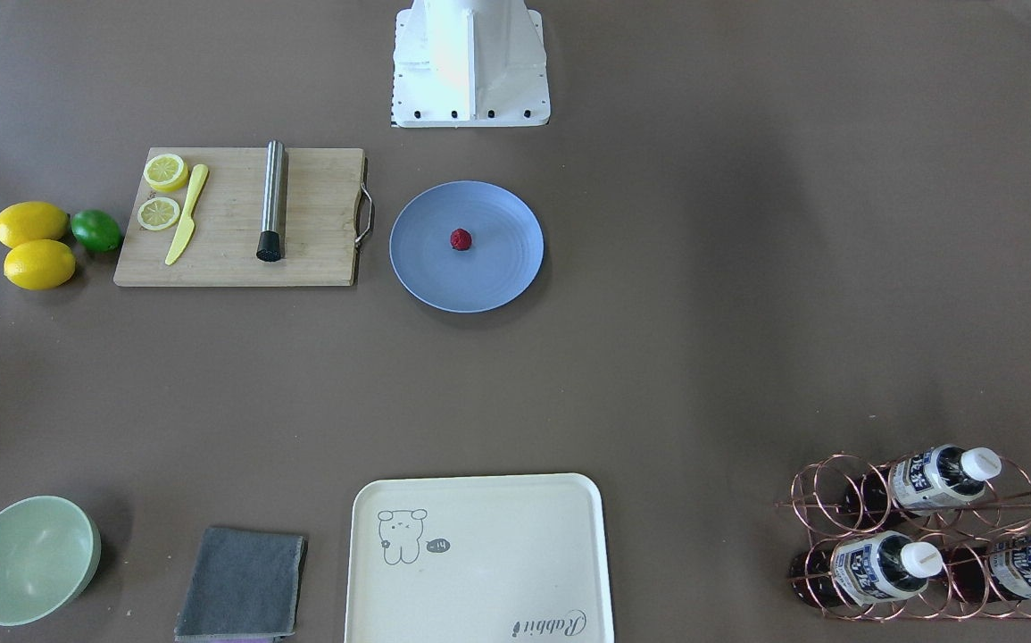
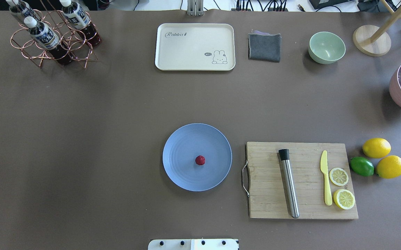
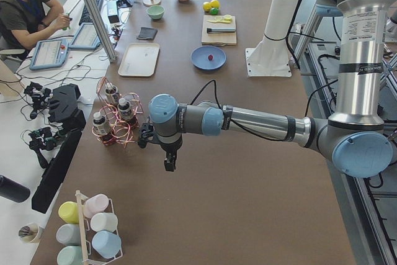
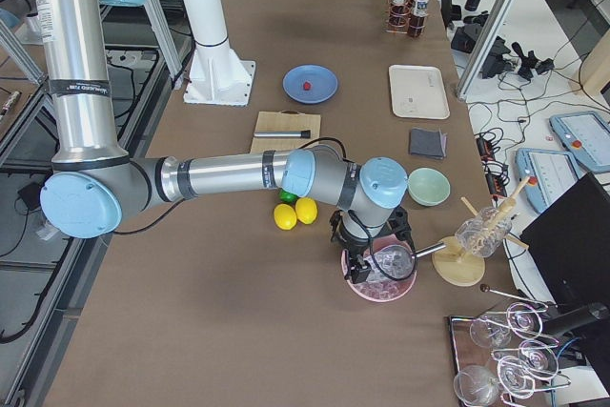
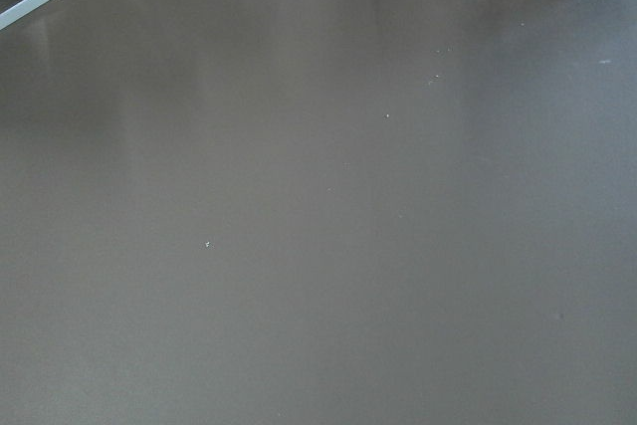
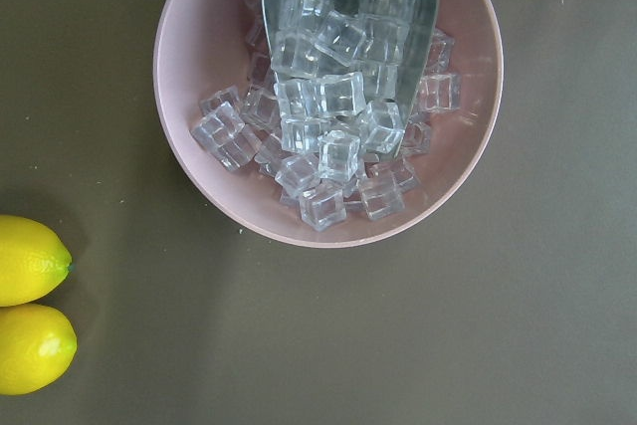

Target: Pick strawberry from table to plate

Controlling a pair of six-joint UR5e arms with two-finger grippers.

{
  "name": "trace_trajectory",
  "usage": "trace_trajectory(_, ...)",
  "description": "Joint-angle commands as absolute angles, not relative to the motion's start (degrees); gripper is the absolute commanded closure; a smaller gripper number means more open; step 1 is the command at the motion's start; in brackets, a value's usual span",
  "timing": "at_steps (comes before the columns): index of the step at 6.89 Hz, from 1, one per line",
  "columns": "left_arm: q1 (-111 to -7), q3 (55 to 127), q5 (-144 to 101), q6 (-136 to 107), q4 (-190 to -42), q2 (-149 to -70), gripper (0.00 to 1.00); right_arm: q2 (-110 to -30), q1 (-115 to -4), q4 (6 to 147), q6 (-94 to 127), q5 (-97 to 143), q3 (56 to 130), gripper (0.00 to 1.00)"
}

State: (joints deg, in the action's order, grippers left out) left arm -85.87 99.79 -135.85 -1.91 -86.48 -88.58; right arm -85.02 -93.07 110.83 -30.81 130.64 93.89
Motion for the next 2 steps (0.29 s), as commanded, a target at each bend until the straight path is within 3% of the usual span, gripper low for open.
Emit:
trace_trajectory(1,-85.87,99.67,-135.79,-2.02,-86.48,-88.42,0.02,-85.08,-93.08,110.83,-30.76,130.69,93.96,0.00)
trace_trajectory(2,-85.87,99.67,-135.79,-2.02,-86.48,-88.42,0.02,-85.08,-93.08,110.83,-30.76,130.69,93.96,0.00)
